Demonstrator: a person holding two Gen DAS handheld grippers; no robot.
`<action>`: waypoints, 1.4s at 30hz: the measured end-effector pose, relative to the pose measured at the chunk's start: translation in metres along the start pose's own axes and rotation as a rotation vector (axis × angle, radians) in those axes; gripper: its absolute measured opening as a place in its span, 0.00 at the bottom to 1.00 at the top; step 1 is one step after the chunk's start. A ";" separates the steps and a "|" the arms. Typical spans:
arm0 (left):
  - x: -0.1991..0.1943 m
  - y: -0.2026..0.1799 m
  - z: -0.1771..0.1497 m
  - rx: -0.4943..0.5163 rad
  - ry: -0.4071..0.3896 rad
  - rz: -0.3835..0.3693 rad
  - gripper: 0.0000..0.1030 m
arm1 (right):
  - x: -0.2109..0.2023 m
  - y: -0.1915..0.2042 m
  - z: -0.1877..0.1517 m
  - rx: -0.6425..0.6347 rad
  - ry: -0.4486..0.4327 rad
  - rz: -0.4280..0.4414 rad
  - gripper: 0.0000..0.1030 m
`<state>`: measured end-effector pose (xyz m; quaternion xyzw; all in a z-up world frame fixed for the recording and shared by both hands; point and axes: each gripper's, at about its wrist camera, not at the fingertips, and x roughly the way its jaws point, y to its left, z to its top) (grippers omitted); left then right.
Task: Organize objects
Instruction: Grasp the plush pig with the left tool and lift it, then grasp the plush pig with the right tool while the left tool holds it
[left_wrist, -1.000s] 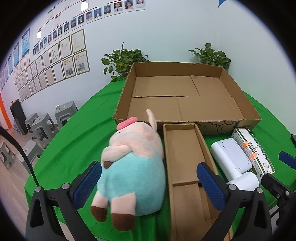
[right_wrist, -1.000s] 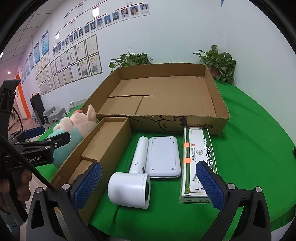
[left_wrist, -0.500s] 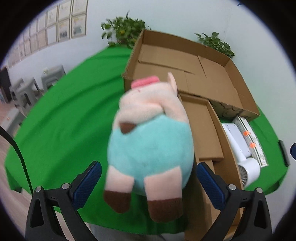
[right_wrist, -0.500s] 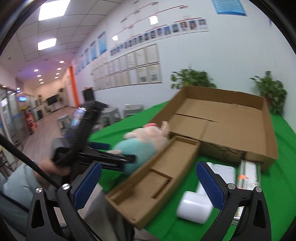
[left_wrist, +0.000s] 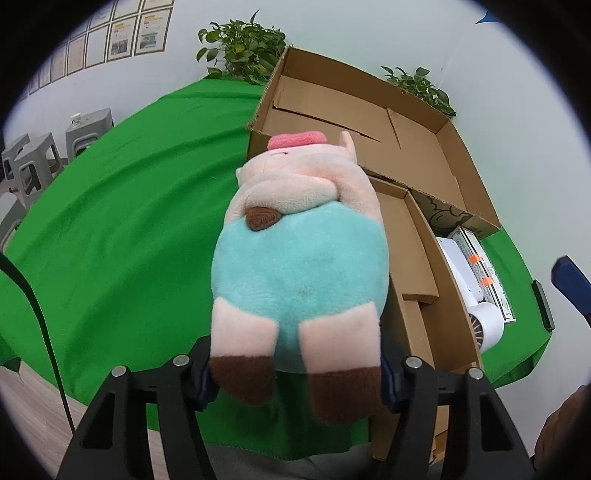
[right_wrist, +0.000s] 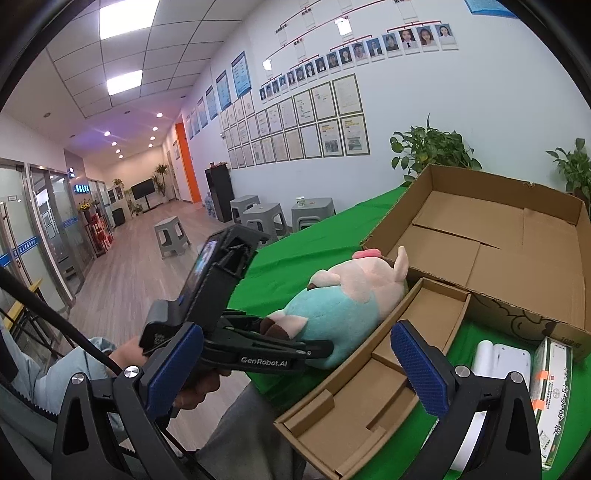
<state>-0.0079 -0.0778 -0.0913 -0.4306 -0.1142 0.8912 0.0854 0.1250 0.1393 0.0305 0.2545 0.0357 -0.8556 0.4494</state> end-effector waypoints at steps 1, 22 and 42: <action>-0.003 0.002 0.000 0.001 0.000 0.001 0.61 | 0.004 -0.003 0.001 0.009 0.005 0.004 1.00; -0.030 0.029 -0.023 0.002 -0.005 -0.010 0.61 | 0.089 -0.030 0.044 0.143 0.069 0.268 1.00; -0.030 0.019 -0.022 0.071 -0.017 0.031 0.61 | 0.208 -0.073 0.023 0.340 0.453 0.037 1.00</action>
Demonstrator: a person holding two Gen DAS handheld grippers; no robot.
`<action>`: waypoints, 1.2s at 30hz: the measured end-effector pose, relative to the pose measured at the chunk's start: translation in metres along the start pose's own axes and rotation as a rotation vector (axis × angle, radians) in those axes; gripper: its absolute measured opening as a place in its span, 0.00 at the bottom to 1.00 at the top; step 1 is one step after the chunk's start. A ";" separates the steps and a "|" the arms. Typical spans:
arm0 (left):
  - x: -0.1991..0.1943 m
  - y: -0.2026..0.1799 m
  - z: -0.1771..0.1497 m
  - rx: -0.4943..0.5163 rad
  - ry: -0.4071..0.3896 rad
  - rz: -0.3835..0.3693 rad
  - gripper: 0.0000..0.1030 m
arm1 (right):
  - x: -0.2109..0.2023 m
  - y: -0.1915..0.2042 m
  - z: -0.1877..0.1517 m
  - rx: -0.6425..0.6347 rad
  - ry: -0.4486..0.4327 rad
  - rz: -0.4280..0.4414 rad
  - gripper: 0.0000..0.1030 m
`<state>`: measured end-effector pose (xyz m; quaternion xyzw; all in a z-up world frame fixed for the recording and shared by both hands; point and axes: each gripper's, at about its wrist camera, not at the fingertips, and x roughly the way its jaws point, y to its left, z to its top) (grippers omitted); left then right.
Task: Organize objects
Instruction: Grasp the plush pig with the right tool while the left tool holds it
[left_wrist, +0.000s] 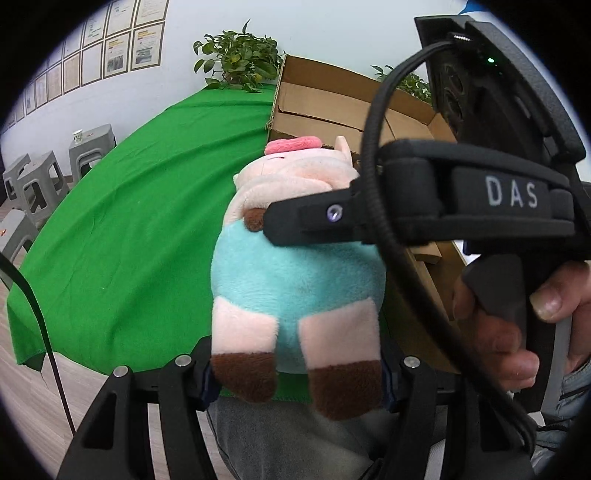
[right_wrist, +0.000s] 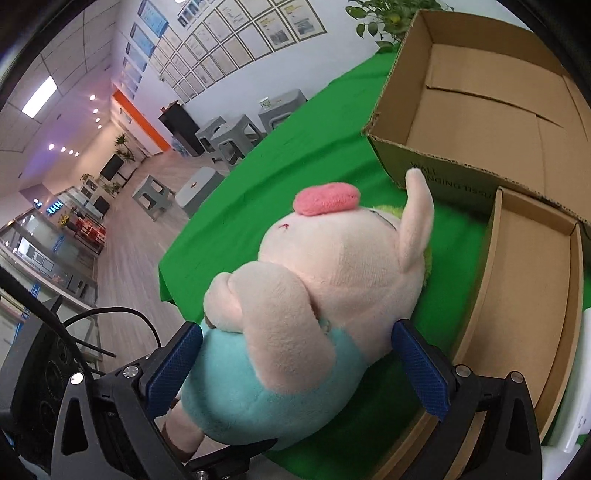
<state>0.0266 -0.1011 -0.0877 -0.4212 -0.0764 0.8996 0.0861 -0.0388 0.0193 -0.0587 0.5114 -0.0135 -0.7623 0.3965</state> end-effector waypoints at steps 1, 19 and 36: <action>0.000 -0.001 0.000 0.004 -0.003 0.005 0.61 | 0.003 -0.001 0.000 0.000 0.007 0.002 0.99; -0.022 -0.041 0.033 0.097 -0.128 0.080 0.58 | -0.014 -0.002 0.010 -0.031 -0.115 0.071 0.72; -0.018 -0.105 0.131 0.289 -0.345 0.051 0.58 | -0.145 -0.043 0.095 -0.069 -0.403 0.013 0.72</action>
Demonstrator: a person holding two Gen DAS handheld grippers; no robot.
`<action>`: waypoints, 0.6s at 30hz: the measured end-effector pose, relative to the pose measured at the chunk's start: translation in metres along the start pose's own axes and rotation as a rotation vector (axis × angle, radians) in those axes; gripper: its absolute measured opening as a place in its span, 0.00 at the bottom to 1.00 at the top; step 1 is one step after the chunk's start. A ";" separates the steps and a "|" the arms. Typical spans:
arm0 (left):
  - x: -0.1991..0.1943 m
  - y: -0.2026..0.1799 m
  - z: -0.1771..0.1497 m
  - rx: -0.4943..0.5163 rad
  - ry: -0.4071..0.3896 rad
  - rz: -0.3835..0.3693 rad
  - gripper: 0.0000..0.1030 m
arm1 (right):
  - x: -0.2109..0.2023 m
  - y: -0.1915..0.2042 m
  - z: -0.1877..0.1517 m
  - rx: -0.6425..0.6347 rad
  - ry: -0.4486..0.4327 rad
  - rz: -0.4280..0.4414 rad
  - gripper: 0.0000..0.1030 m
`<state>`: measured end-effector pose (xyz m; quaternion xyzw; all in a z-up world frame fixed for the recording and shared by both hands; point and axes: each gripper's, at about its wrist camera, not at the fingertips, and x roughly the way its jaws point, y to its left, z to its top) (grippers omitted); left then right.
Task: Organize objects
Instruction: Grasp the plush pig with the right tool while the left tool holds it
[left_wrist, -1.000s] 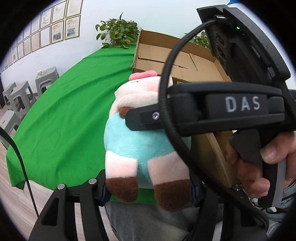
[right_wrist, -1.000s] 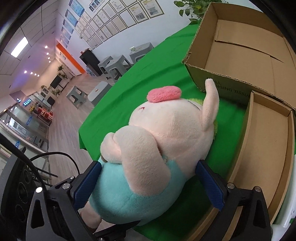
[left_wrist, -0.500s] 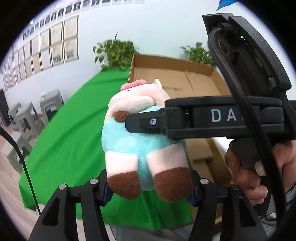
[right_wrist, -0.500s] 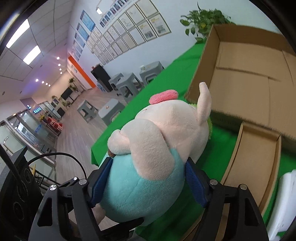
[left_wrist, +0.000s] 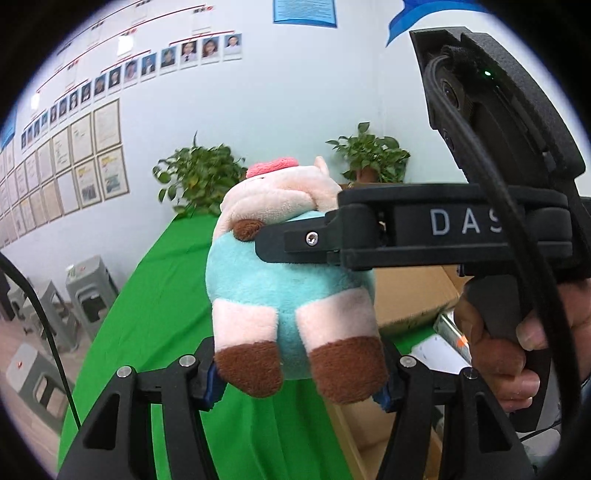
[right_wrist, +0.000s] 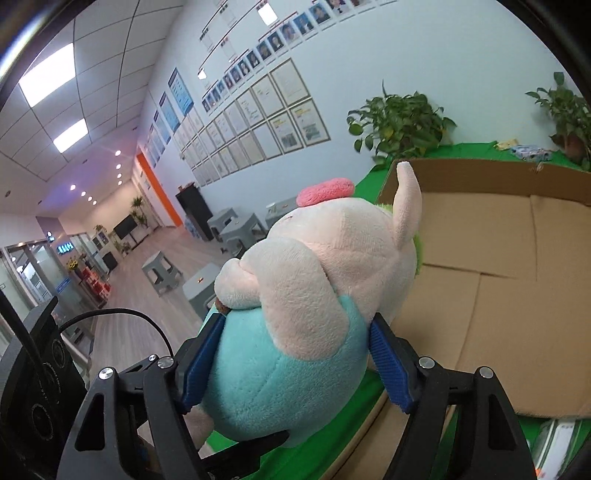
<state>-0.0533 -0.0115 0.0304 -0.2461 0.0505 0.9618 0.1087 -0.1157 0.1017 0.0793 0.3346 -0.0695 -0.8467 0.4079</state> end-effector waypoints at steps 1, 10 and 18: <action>0.000 0.002 -0.001 0.006 -0.003 -0.004 0.58 | -0.002 -0.005 0.006 0.004 -0.010 -0.002 0.72; 0.024 0.015 0.005 0.025 -0.019 -0.014 0.58 | -0.014 -0.058 0.045 0.004 -0.044 -0.007 0.72; 0.048 0.021 0.007 0.029 0.002 -0.005 0.58 | 0.039 -0.093 0.067 0.019 -0.036 0.012 0.72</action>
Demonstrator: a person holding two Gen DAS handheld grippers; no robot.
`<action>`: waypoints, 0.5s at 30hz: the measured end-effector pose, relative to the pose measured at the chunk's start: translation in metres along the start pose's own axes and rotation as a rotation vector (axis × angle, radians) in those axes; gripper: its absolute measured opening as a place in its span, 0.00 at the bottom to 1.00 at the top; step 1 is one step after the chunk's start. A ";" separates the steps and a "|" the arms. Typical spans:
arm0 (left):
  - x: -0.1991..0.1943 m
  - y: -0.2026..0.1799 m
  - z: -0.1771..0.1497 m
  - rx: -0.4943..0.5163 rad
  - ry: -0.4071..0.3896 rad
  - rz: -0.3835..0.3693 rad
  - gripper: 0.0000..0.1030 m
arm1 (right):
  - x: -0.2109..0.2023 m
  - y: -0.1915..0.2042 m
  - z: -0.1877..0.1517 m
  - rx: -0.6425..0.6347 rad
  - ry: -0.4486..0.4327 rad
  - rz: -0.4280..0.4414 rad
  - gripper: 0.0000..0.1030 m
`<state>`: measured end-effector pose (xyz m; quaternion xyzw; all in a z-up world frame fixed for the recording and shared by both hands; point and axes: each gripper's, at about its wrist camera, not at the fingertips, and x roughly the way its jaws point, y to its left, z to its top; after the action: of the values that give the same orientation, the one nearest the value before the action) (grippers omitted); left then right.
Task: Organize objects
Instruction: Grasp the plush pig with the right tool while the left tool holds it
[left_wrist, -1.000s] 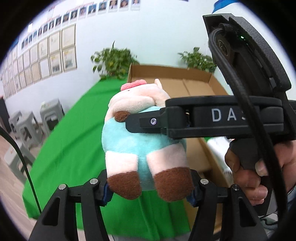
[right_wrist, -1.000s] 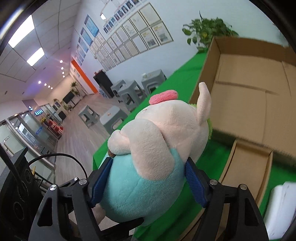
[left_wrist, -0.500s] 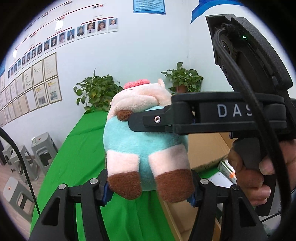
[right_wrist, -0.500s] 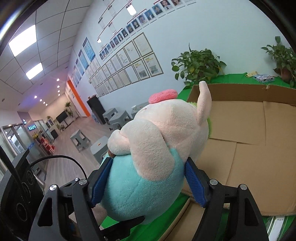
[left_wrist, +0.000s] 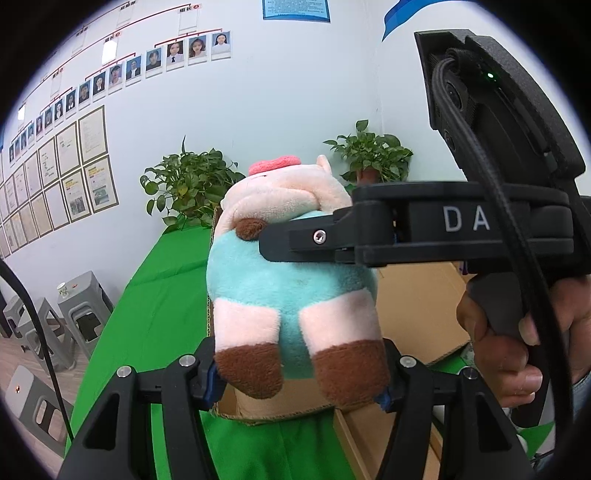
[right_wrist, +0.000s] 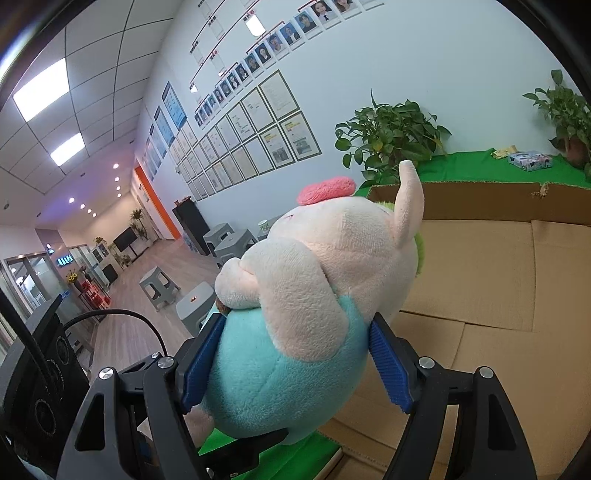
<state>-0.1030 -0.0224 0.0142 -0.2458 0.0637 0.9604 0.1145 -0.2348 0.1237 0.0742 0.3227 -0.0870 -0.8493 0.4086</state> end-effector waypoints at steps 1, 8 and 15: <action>0.006 0.003 0.000 -0.003 0.009 0.004 0.58 | 0.006 -0.004 0.002 -0.001 0.004 0.002 0.72; 0.040 0.015 -0.010 -0.039 0.109 0.028 0.58 | 0.079 -0.030 -0.003 -0.008 0.045 0.023 0.70; 0.067 0.026 -0.028 -0.106 0.212 0.025 0.58 | 0.136 -0.059 -0.033 0.006 0.079 0.028 0.68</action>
<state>-0.1540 -0.0397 -0.0406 -0.3509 0.0276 0.9324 0.0819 -0.3142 0.0645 -0.0405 0.3558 -0.0778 -0.8300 0.4225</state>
